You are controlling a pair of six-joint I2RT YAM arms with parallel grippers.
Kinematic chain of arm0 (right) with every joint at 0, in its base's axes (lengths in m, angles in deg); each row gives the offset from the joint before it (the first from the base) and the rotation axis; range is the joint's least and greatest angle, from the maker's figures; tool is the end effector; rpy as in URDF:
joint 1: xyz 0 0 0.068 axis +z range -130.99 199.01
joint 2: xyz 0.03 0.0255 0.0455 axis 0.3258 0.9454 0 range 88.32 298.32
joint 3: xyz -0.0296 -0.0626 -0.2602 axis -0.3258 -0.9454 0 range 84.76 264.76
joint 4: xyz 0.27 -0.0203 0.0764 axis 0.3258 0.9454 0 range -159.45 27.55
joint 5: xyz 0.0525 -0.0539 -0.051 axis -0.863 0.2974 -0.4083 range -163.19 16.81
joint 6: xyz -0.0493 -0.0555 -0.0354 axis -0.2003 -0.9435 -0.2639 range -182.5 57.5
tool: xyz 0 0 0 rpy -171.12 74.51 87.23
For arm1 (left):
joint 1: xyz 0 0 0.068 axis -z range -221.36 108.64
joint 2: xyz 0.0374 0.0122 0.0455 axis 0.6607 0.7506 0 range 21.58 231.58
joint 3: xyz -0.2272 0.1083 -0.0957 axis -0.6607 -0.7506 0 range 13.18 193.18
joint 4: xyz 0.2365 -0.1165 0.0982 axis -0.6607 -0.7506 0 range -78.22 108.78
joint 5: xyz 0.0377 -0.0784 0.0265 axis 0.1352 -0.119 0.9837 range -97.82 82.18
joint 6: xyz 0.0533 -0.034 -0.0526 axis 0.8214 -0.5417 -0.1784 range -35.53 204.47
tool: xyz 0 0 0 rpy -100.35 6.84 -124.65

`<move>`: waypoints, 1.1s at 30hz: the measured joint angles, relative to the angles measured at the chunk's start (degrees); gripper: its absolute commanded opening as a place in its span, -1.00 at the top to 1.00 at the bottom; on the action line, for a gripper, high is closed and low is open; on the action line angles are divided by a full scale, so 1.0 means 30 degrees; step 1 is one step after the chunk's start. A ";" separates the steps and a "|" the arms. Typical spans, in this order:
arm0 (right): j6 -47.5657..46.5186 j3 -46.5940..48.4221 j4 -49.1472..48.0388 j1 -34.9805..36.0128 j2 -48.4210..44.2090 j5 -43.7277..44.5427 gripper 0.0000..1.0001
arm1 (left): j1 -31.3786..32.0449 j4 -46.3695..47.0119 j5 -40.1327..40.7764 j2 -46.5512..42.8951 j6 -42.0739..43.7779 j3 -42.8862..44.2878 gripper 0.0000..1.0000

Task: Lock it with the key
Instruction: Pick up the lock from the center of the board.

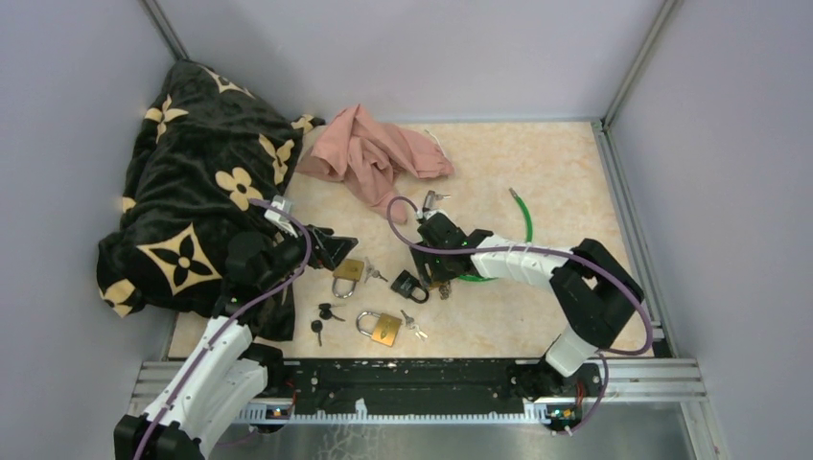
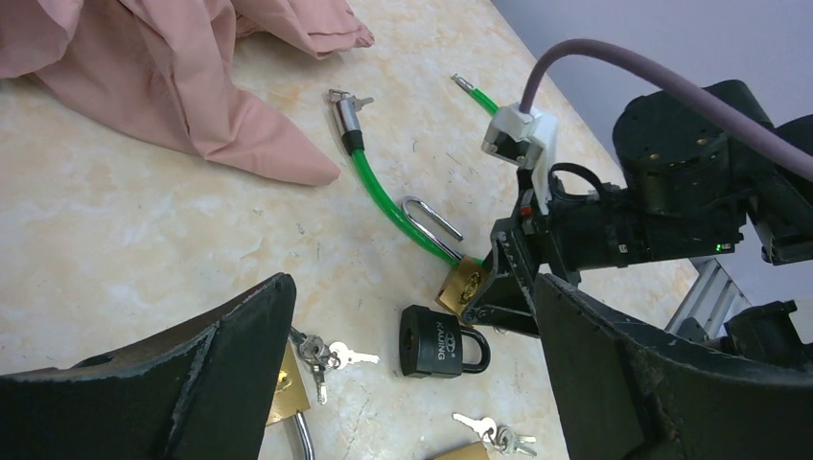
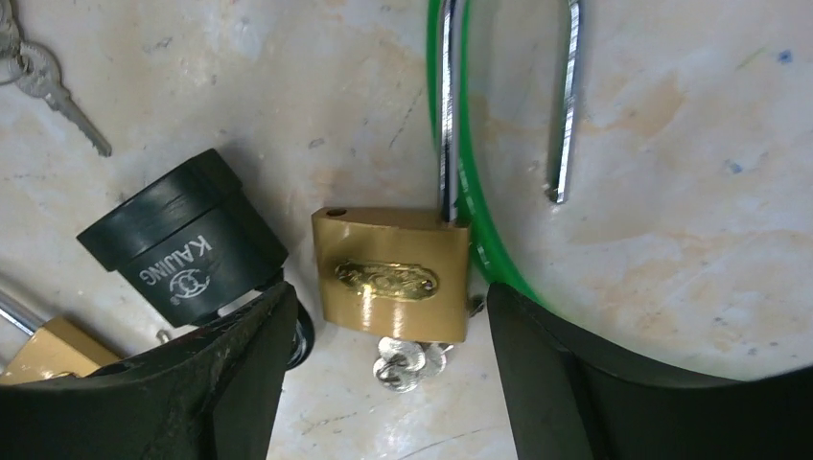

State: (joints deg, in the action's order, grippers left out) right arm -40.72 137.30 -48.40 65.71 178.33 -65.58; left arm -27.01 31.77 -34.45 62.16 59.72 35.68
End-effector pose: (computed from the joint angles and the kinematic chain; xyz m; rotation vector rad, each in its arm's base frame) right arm 0.2425 0.2434 0.1359 -0.5136 2.5512 0.2694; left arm 0.2162 -0.0885 0.2451 0.2112 1.7169 -0.8947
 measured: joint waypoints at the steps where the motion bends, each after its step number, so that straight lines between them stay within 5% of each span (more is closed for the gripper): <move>1: 0.0073 0.0022 0.0007 0.0000 0.0415 -0.0087 -0.43 | 0.0000 0.0000 -0.0073 -0.0015 0.0000 -0.0022 -0.97; 5: 0.0277 0.0415 0.0146 0.0051 0.1239 -0.0124 -0.26 | 0.0000 0.0007 -0.0335 -0.0036 -0.0007 -0.0109 -0.98; 15: 0.0328 0.2550 0.1552 0.1712 0.3344 0.2229 -0.37 | 0.0000 0.0095 -0.0495 -0.0044 -0.0022 -0.0204 -0.97; 26: 0.0539 0.1974 0.0488 0.1064 0.3089 0.1231 1.00 | 0.0000 0.0605 -0.1545 -0.0095 0.0707 -0.0328 -0.92; 30: -0.0408 0.0954 -0.0605 0.0947 0.2361 0.0546 1.00 | -0.0066 0.1013 -0.5625 0.0087 0.5617 -0.0306 -0.84; 33: -0.1231 -0.0627 -0.1989 0.0765 0.1122 -0.0670 1.00 | -0.0073 -0.2186 -0.9129 0.1100 1.3129 0.0969 -0.80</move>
State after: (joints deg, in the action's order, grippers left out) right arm -44.42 135.42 -54.36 68.01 181.70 -67.59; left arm -27.22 25.21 -61.84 65.46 99.11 38.59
